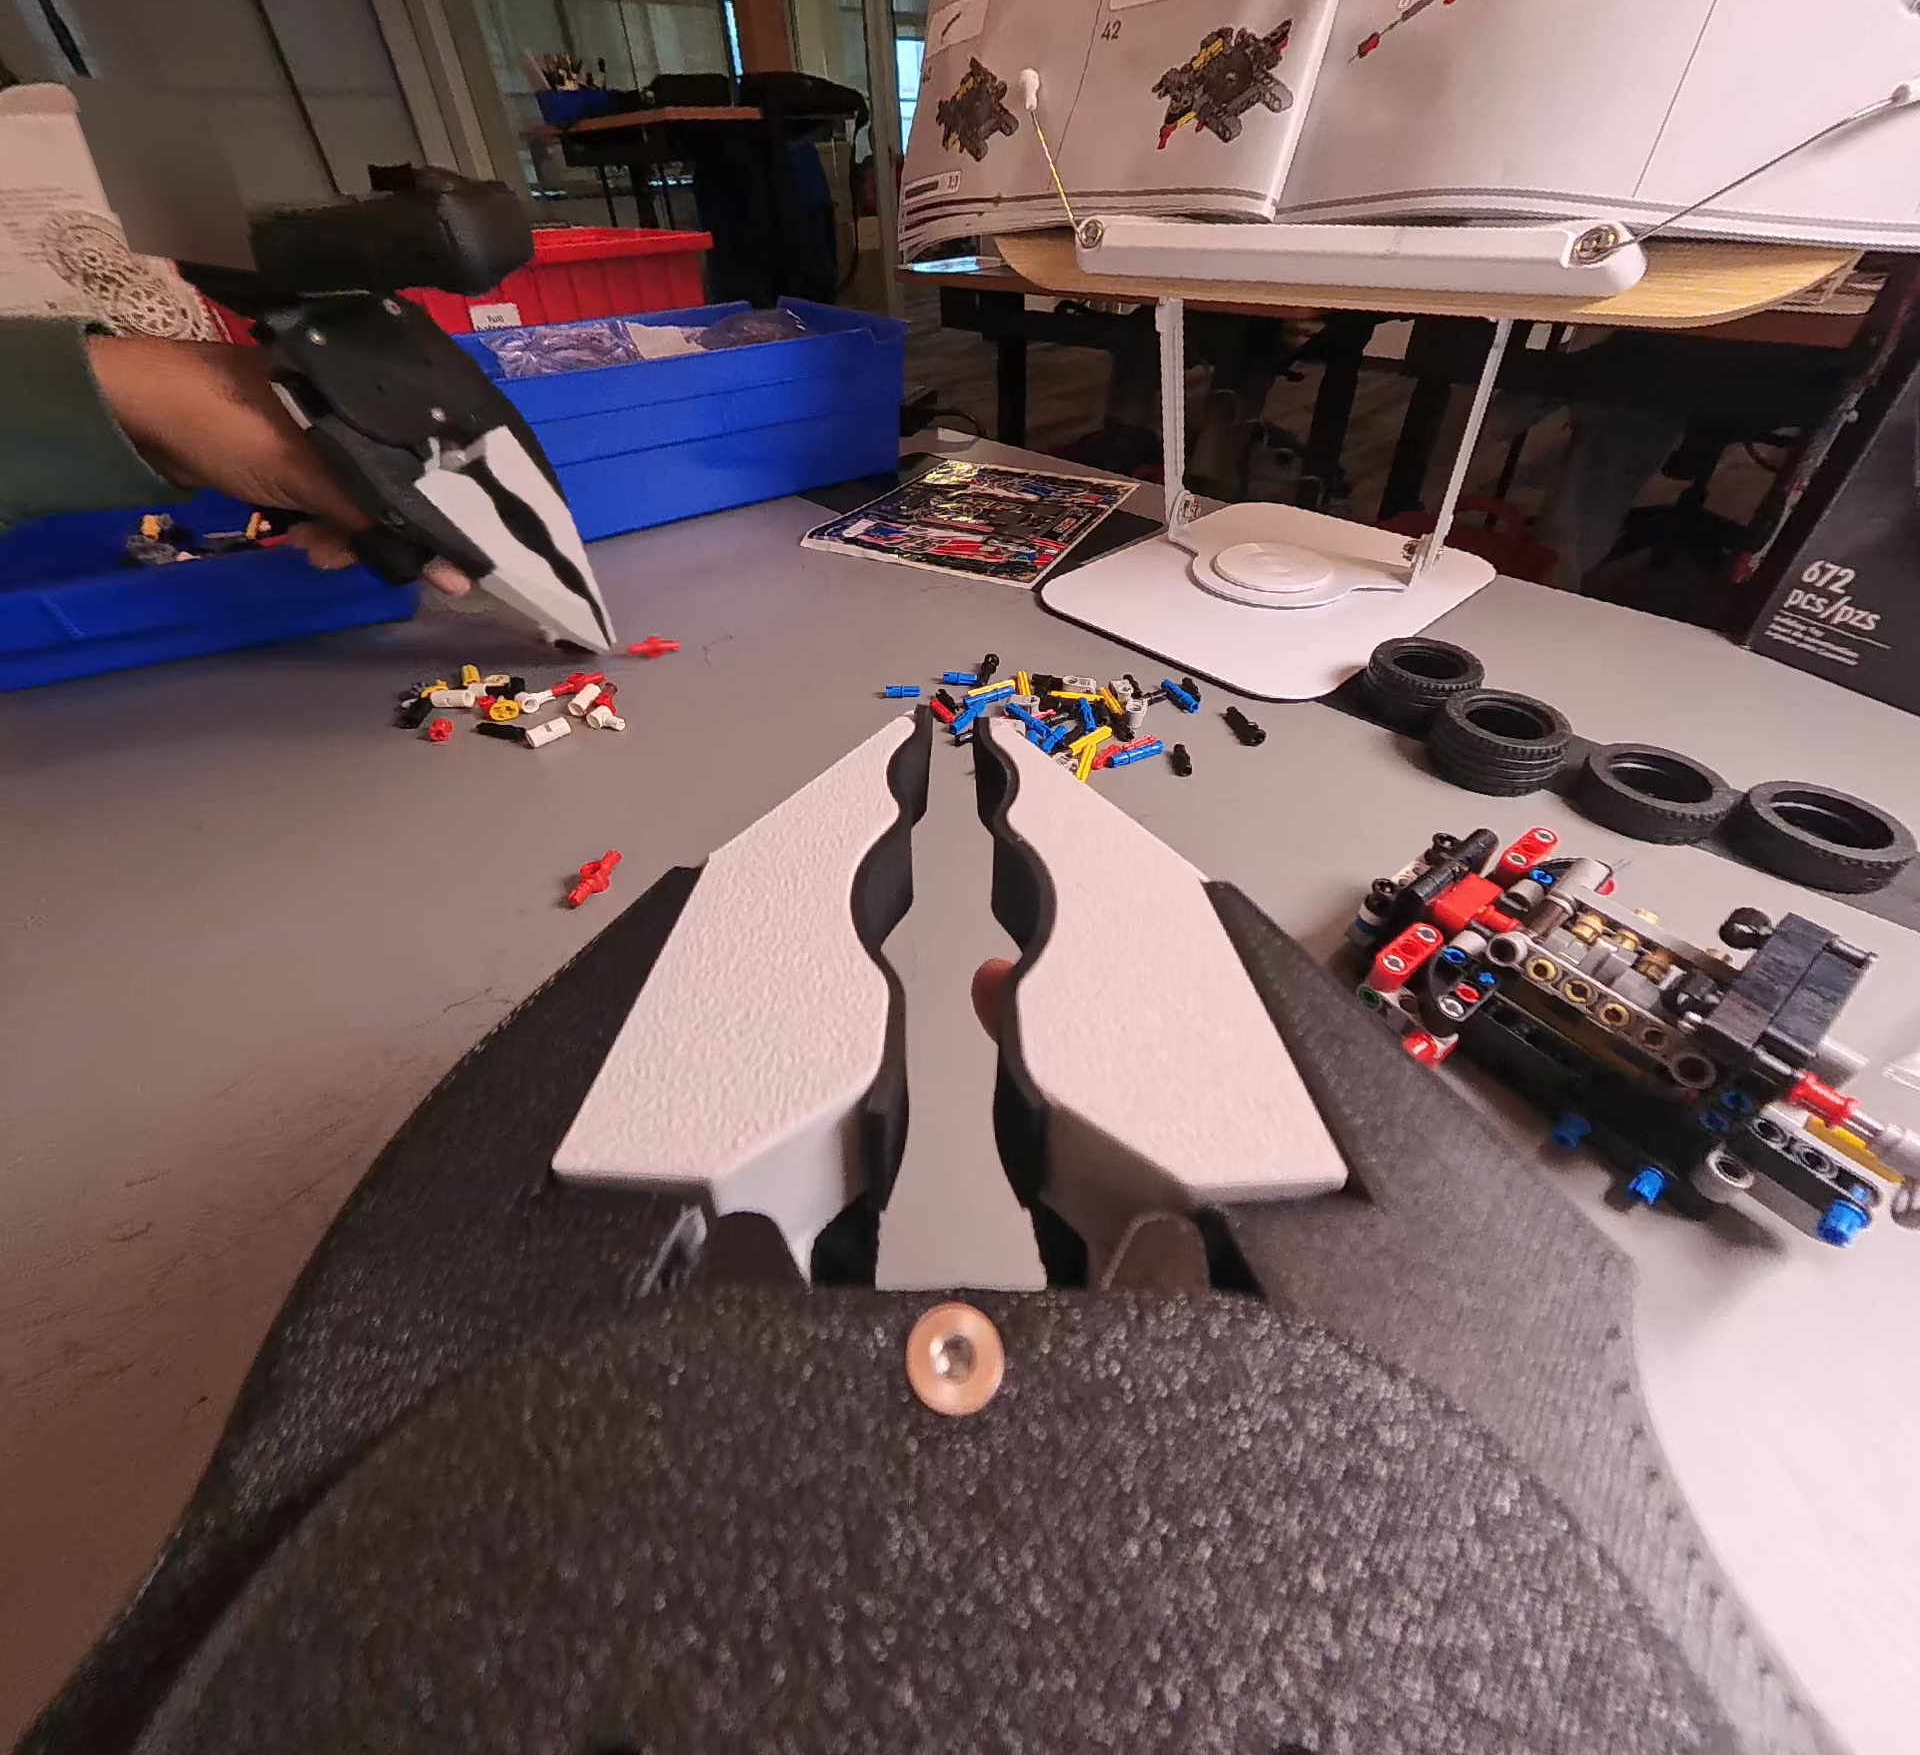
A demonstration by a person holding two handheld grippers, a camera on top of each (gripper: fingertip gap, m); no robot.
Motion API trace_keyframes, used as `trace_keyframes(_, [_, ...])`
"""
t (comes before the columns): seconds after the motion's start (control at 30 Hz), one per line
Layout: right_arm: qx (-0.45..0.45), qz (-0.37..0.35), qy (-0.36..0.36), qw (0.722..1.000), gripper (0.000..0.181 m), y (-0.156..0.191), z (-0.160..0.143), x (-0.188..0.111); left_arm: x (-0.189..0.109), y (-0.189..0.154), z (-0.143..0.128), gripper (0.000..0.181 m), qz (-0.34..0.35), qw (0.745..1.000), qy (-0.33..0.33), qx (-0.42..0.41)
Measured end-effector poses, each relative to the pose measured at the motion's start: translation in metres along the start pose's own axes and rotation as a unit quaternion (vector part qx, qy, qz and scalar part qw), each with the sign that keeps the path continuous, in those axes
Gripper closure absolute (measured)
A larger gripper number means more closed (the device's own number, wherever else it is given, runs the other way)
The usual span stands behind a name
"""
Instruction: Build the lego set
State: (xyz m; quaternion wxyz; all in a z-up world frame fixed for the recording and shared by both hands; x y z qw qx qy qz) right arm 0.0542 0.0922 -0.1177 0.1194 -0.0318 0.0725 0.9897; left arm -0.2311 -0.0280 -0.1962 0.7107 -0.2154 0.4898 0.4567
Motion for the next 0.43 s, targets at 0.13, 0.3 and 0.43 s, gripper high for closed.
trace_keyframes(0.13, [-0.001, 0.000, 0.000, 1.000, 0.174, 0.000, 0.000, 0.000, -0.009, -0.015, 0.020, 0.181, 0.002, 0.999, -0.050, 0.022])
trace_keyframes(0.3, [-0.002, 0.002, 0.003, 1.000, 0.175, 0.002, -0.001, 0.001, -0.002, -0.009, 0.025, 0.181, 0.031, 0.999, -0.037, 0.019])
trace_keyframes(0.43, [-0.005, 0.002, 0.003, 1.000, 0.174, 0.002, -0.001, 0.001, 0.007, 0.011, 0.027, 0.163, 0.024, 0.998, -0.041, -0.044])
Point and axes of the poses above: each gripper's, where its closed fingertips meet, x out along the fingers, z out of its top, y = z × x across the jaws, the point moved 3 cm from there along -x, back along the fingers, and after that the axes turned 6 degrees about x, right-handed, at the moved point
